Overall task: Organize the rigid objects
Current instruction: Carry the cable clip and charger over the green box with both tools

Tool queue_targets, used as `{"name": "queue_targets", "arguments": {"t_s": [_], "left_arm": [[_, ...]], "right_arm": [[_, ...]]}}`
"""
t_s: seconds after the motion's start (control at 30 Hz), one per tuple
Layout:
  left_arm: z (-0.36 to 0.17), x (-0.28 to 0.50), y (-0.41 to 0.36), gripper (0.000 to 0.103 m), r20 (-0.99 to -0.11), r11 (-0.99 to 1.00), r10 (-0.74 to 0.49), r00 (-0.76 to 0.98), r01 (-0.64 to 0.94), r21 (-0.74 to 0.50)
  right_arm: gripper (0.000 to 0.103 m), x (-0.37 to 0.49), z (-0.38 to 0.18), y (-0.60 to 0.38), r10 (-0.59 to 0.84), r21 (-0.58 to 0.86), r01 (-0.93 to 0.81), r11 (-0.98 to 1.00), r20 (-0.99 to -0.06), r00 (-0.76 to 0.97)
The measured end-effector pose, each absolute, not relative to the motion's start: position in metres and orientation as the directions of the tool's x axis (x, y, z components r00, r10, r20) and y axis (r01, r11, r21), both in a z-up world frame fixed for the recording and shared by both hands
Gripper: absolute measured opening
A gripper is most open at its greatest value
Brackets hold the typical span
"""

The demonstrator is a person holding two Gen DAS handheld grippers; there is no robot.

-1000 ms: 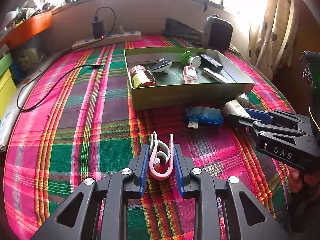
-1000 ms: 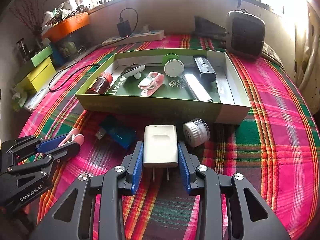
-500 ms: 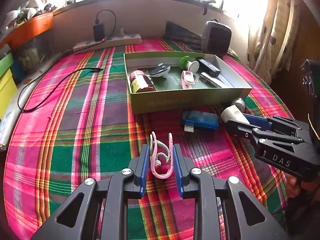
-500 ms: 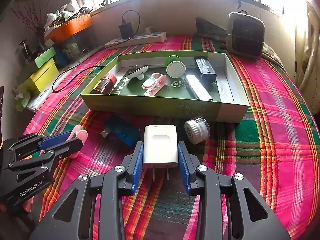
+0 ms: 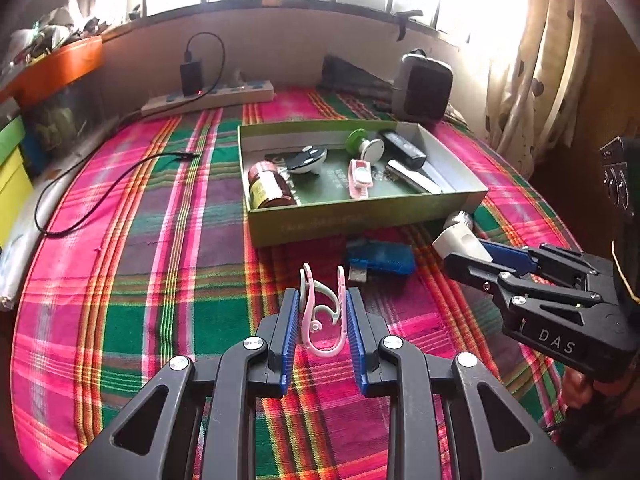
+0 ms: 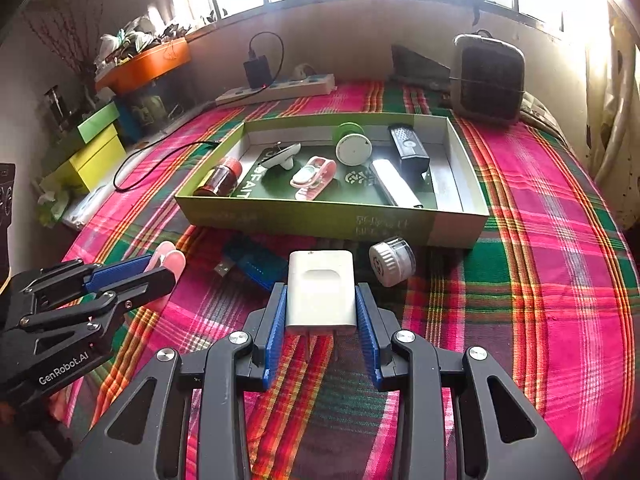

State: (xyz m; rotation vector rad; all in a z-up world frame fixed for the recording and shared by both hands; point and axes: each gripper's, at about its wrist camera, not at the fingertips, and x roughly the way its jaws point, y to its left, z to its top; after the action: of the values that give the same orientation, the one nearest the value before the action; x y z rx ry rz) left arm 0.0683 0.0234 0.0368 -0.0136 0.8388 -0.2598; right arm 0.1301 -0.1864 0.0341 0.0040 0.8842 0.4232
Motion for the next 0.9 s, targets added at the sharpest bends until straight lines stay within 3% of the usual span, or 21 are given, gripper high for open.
{"name": "queue_targets", "arguments": {"t_s": [0.9], "left_arm": [[0.071,0.105,0.020,0.022,-0.700,0.961,-0.268,0.662,0.231,-0.151]], "right_arm": [[0.035,0.153,0.068,-0.194,0.375,0.171,-0.369,0.914,-0.706,0.602]]}}
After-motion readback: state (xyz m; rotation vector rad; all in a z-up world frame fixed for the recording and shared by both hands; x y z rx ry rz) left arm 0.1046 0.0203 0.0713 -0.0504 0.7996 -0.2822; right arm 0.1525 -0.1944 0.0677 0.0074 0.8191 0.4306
